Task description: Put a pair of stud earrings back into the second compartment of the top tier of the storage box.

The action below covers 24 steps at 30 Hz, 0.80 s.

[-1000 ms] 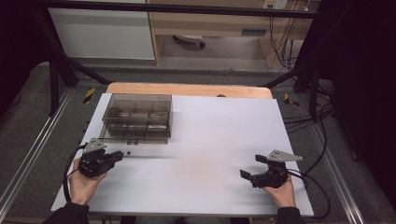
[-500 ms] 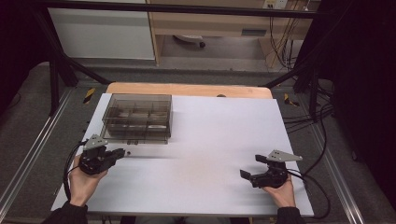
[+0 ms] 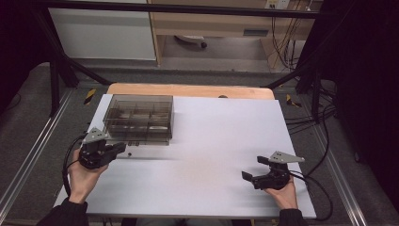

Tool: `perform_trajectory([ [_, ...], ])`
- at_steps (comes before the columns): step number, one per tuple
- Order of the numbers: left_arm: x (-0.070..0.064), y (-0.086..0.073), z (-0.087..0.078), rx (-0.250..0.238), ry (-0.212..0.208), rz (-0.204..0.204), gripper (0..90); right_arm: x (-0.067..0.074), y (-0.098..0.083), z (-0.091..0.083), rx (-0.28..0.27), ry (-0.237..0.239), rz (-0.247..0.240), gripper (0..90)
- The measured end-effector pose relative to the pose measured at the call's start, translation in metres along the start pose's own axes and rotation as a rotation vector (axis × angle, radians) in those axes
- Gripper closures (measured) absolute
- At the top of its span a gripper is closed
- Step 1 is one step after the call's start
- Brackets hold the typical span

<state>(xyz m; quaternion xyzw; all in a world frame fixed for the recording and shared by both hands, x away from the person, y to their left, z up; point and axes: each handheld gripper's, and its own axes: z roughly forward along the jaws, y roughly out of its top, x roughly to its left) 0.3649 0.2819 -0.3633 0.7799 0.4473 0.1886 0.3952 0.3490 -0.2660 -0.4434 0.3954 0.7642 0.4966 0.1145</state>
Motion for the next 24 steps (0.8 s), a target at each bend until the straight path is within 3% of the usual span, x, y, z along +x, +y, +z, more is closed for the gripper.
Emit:
perform_trajectory([
  [11,0.002,0.026,0.006,0.001,0.013,0.022,83.7,0.0,0.0,0.0,0.0,0.0,-0.001,0.7],
  [24,0.008,0.047,0.034,0.025,0.012,0.018,83.7,0.0,0.0,0.0,0.0,0.0,-0.001,0.7],
])
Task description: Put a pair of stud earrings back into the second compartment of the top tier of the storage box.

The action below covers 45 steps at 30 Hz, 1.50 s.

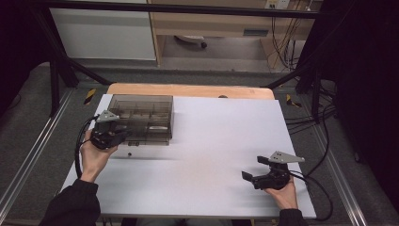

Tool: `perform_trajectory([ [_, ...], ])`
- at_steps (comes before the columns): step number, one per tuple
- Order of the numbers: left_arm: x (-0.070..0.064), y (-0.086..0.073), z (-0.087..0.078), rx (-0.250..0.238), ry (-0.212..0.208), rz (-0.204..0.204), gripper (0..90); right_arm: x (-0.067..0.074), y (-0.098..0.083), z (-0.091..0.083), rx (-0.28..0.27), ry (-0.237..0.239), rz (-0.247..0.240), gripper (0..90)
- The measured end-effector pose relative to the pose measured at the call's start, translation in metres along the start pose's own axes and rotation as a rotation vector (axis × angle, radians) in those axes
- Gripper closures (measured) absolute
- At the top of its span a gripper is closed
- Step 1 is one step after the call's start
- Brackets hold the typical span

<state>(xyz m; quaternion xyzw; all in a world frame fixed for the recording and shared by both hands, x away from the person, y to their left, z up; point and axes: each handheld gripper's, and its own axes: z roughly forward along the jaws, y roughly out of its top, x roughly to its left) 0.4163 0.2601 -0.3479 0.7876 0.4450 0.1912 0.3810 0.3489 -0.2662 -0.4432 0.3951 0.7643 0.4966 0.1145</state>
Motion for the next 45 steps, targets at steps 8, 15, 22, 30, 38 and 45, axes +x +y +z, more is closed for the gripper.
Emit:
perform_trajectory([
  [8,0.002,-0.001,0.014,0.022,0.004,-0.004,83.6,0.0,0.0,0.0,0.001,0.0,-0.001,0.7],
  [15,0.006,-0.006,0.023,0.036,-0.005,-0.021,82.9,0.0,0.0,0.0,0.001,0.0,-0.001,0.7],
  [22,0.006,-0.005,0.016,0.006,-0.023,-0.03,69.5,0.0,0.0,0.0,0.0,0.001,-0.001,0.7],
  [30,0.003,-0.011,-0.008,-0.022,-0.03,-0.007,49.0,0.0,0.0,0.0,0.002,-0.001,-0.002,0.7],
  [38,0.001,-0.027,-0.024,-0.038,-0.013,0.02,29.8,0.0,0.0,0.0,0.002,-0.004,-0.003,0.7],
  [45,0.0,-0.048,-0.032,-0.039,-0.011,0.036,18.7,0.0,0.0,0.001,0.004,-0.003,0.0,0.7],
])
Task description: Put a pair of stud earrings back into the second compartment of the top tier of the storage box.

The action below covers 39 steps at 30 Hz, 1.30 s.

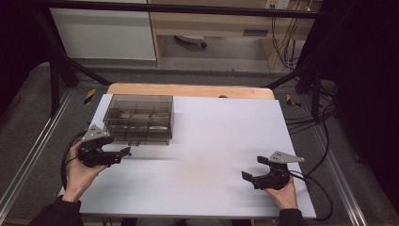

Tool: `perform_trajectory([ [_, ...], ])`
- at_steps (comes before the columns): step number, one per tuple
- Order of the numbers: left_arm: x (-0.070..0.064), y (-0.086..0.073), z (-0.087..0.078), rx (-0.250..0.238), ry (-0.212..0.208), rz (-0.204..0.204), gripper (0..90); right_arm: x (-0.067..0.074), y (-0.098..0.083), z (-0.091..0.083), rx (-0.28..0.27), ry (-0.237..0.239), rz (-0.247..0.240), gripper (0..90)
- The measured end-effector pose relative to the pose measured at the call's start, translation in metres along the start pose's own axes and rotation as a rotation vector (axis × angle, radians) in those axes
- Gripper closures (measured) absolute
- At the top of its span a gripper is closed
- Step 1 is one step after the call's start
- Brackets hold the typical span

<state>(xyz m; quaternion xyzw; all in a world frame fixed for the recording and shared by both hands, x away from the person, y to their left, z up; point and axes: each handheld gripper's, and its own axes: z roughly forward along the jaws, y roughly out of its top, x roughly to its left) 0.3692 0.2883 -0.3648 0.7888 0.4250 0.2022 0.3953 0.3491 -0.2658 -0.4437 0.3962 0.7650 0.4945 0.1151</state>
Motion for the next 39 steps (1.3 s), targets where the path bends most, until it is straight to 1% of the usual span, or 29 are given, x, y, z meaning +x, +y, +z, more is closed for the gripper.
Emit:
perform_trajectory([
  [1,-0.001,-0.004,0.0,0.0,-0.001,0.003,18.7,0.0,0.0,0.0,0.0,0.0,0.0,0.7],
  [4,-0.002,-0.015,0.0,0.001,-0.004,0.002,14.5,0.0,0.0,0.0,0.001,0.0,0.0,0.7],
  [6,-0.002,-0.018,0.0,0.003,-0.006,0.004,12.3,0.0,0.0,0.0,0.001,-0.001,-0.001,0.7],
  [7,-0.002,-0.023,0.002,0.006,-0.009,0.0,11.2,0.0,0.0,0.0,0.001,-0.001,-0.001,0.7],
  [8,-0.002,-0.023,0.002,0.006,-0.009,0.0,10.0,0.0,0.0,0.0,0.001,-0.001,-0.001,0.7],
  [9,-0.002,-0.029,0.004,0.016,-0.007,-0.006,8.8,0.0,0.0,0.0,0.001,-0.001,-0.001,0.7],
  [11,-0.003,-0.034,0.007,0.03,-0.004,-0.008,7.3,0.0,0.0,0.0,0.001,-0.001,-0.002,0.7],
  [12,-0.003,-0.034,0.007,0.03,-0.004,-0.008,6.9,0.0,0.0,0.0,0.001,-0.001,-0.002,0.7],
  [14,-0.003,-0.039,0.011,0.037,-0.002,-0.012,6.9,0.0,0.0,0.0,0.002,-0.001,-0.001,0.7],
  [15,-0.003,-0.044,0.015,0.051,0.002,-0.015,6.7,0.0,0.0,0.0,0.002,-0.002,-0.002,0.7],
  [16,-0.003,-0.044,0.015,0.051,0.002,-0.015,6.7,0.0,0.0,0.0,0.002,-0.002,-0.002,0.7],
  [17,-0.003,-0.048,0.02,0.071,0.013,-0.013,6.7,0.0,0.0,0.0,0.003,-0.001,-0.002,0.7],
  [18,-0.003,-0.048,0.02,0.071,0.013,-0.013,6.7,0.0,0.0,0.0,0.003,-0.001,-0.002,0.7],
  [19,-0.003,-0.049,0.023,0.082,0.017,-0.013,6.9,0.0,0.0,0.0,0.003,0.0,-0.002,0.7],
  [21,-0.002,-0.051,0.029,0.1,0.036,-0.012,7.9,0.0,0.0,0.0,0.002,-0.002,-0.001,0.7],
  [22,-0.002,-0.051,0.029,0.1,0.036,-0.012,8.7,0.0,0.0,0.0,0.002,-0.002,-0.001,0.7],
  [23,-0.001,-0.052,0.034,0.115,0.049,-0.012,9.6,0.0,0.0,0.0,0.003,-0.001,-0.003,0.7],
  [28,0.003,-0.052,0.04,0.123,0.065,-0.03,13.7,0.0,0.0,0.0,0.004,-0.002,-0.003,0.7],
  [29,0.005,-0.051,0.043,0.118,0.074,-0.042,15.6,0.0,0.0,0.0,0.003,-0.002,-0.004,0.7],
  [30,0.005,-0.051,0.043,0.118,0.074,-0.042,17.2,0.0,0.0,0.0,0.003,-0.002,-0.004,0.7],
  [31,0.006,-0.051,0.045,0.117,0.082,-0.052,17.2,0.0,0.0,0.0,0.004,-0.002,-0.003,0.7],
  [33,0.008,-0.05,0.048,0.12,0.09,-0.06,22.4,0.0,0.0,0.0,0.003,-0.001,-0.004,0.7],
  [34,0.008,-0.049,0.049,0.125,0.095,-0.063,22.4,0.0,0.0,0.0,0.003,-0.001,-0.004,0.7],
  [35,0.008,-0.048,0.053,0.129,0.101,-0.071,25.1,0.0,0.0,0.0,0.003,-0.001,-0.003,0.7],
  [37,0.008,-0.047,0.054,0.129,0.102,-0.072,26.6,0.0,0.0,0.0,0.003,-0.001,-0.003,0.7],
  [39,0.007,-0.045,0.059,0.132,0.108,-0.079,30.6,0.0,0.0,0.0,0.003,0.0,-0.003,0.7],
])
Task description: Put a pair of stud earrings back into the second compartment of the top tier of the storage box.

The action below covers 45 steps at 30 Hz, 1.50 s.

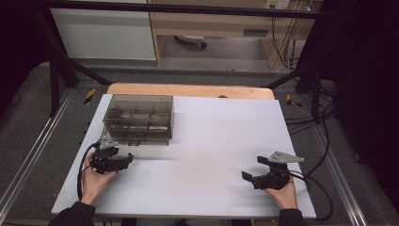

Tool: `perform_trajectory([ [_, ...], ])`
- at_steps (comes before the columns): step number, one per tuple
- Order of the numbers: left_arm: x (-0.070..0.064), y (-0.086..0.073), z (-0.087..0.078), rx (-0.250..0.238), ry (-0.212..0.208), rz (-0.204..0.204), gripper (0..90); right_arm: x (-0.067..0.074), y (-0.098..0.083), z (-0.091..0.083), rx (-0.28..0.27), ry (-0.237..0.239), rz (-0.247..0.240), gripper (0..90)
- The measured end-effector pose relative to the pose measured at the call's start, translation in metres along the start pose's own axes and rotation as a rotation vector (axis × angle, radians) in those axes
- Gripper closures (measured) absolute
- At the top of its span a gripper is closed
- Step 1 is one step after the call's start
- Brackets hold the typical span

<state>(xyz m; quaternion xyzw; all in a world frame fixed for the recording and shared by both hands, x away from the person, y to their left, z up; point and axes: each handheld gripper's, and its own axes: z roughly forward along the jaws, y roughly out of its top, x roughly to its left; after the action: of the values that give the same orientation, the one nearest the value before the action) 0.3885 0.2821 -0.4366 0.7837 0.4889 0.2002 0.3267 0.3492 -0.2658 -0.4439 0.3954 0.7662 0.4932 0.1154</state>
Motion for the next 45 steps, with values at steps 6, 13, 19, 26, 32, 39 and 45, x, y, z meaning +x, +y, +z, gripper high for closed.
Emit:
perform_trajectory([
  [6,-0.001,0.003,0.005,0.005,0.0,-0.015,41.6,0.0,0.0,0.0,0.0,0.0,0.0,0.7],
  [13,0.0,0.002,0.007,0.013,-0.009,-0.019,54.3,0.0,0.0,0.0,-0.001,0.0,0.0,0.7],
  [19,-0.002,0.002,0.009,0.02,-0.009,-0.017,63.5,0.0,0.0,0.0,-0.001,0.0,0.0,0.7],
  [26,-0.003,0.002,0.011,0.026,-0.003,-0.016,69.6,0.0,0.0,0.0,-0.001,-0.001,-0.001,0.7],
  [32,-0.006,0.003,0.014,0.029,0.004,-0.007,73.1,0.0,0.0,0.0,-0.001,0.0,-0.001,0.7],
  [39,-0.006,0.002,0.015,0.033,0.016,-0.002,78.6,0.0,0.0,0.0,-0.002,0.0,0.0,0.7],
  [45,-0.007,0.002,0.015,0.031,0.023,0.005,80.8,0.0,0.0,0.0,-0.001,0.0,0.0,0.7],
])
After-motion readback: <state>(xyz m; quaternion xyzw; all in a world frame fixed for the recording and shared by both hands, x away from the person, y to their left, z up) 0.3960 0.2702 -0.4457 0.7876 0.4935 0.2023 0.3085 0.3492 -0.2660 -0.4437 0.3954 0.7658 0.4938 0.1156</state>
